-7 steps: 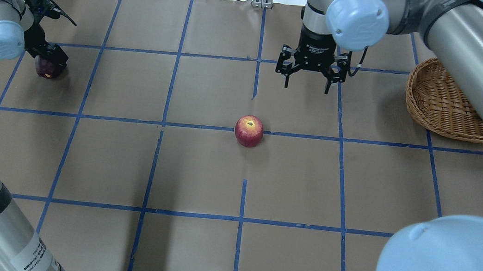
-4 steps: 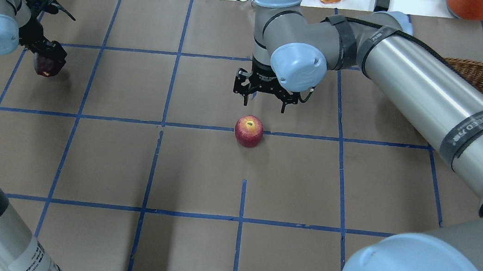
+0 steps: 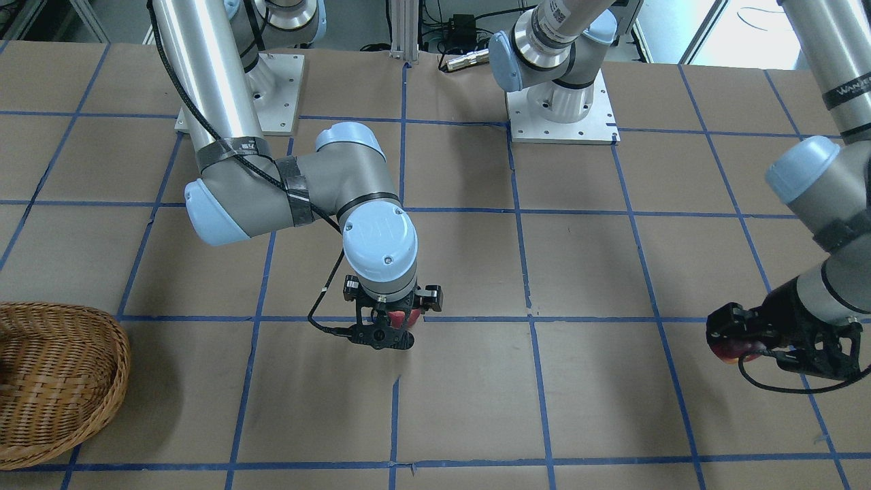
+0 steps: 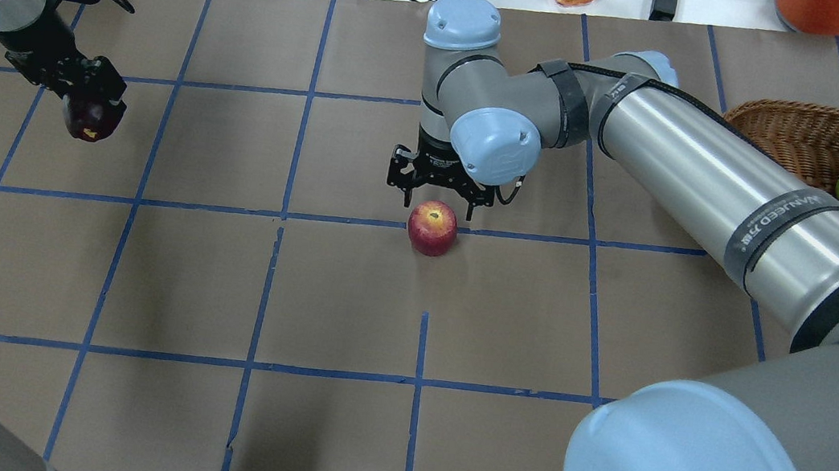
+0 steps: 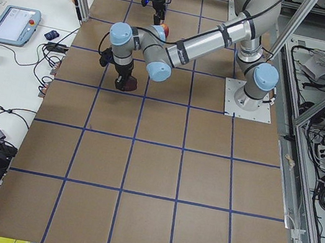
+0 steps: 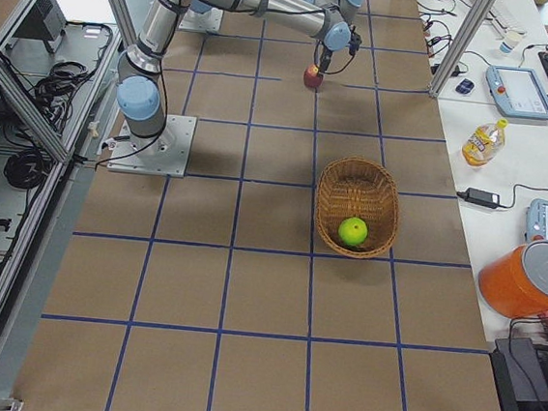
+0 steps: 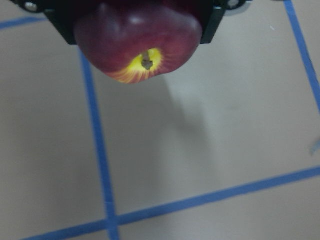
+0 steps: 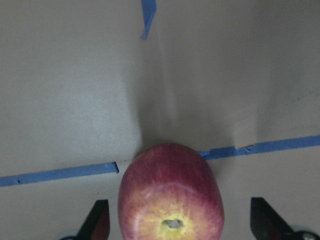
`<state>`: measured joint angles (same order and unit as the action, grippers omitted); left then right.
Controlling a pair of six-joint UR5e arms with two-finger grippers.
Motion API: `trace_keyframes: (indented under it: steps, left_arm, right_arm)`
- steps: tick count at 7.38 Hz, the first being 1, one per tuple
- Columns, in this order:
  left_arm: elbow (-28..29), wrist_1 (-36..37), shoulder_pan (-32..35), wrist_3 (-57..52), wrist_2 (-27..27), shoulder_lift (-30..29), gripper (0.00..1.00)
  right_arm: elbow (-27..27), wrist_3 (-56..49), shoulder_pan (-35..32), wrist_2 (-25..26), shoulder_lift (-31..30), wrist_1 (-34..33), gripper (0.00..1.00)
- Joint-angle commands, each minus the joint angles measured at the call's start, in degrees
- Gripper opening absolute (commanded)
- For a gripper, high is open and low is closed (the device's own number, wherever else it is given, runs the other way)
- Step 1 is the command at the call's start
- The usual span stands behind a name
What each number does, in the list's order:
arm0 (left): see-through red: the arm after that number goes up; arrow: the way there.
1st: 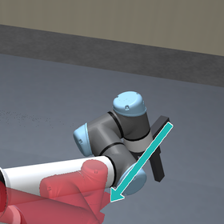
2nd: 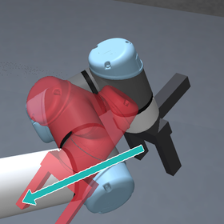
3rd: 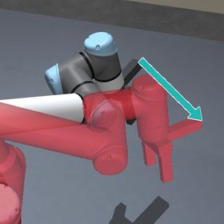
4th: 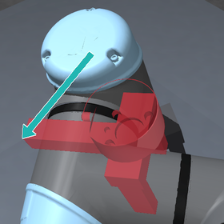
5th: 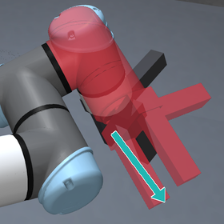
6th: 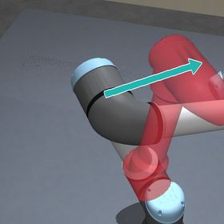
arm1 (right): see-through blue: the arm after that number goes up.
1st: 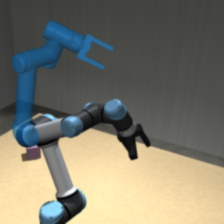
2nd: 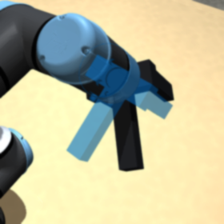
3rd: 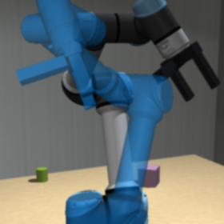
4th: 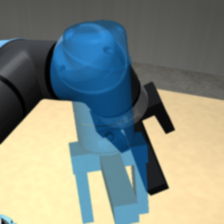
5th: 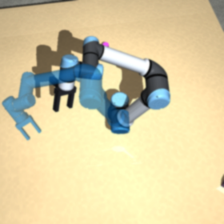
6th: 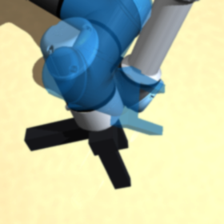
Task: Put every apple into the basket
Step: 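Grasp the red apple with right gripper while left grasps the dark red apple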
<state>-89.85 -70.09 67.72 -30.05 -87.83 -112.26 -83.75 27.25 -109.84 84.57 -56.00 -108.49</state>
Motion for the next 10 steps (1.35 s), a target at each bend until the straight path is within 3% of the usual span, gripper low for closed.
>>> trace_keyframes:
  steps: [1,2,3,4,7,10]
  left_arm:
    - [-5.8,-0.8,7.6,11.5,0.2,5.5,0.49]
    - [-6.4,-0.4,11.2,14.9,-0.1,6.2,0.49]
    - [-6.6,-1.0,14.3,15.4,0.5,7.0,0.49]
    - [-7.5,-1.2,17.2,16.3,0.4,7.1,0.49]
    - [-9.1,1.1,23.0,27.7,0.7,4.8,0.49]
    - [-9.1,13.6,33.8,46.5,0.8,0.0,0.5]
  right_arm:
    - [-1.2,-0.1,0.0,-0.3,1.0,-0.1,1.0]
    - [-1.2,0.0,0.0,-2.1,1.9,-0.7,1.0]
    - [-1.2,0.1,0.0,-2.4,2.6,-4.1,0.67]
    - [-1.3,0.0,0.1,-2.3,2.6,-4.4,0.01]
    - [0.9,-0.1,2.8,-1.4,-0.3,-1.7,0.0]
    - [5.7,-6.4,15.1,-1.2,-7.8,12.1,0.0]
